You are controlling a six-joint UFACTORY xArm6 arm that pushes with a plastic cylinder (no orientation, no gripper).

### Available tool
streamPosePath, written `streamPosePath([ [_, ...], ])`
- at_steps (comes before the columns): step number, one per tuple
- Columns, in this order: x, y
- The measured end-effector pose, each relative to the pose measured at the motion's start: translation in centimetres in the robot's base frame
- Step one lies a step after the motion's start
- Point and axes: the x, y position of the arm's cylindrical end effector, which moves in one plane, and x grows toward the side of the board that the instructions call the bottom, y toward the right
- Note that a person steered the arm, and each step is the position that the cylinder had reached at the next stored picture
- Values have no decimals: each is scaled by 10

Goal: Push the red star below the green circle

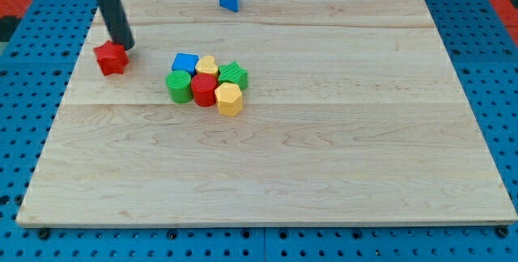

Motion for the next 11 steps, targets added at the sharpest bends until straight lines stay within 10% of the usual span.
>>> streamPosePath([
  [6,42,-23],
  [11,201,13],
])
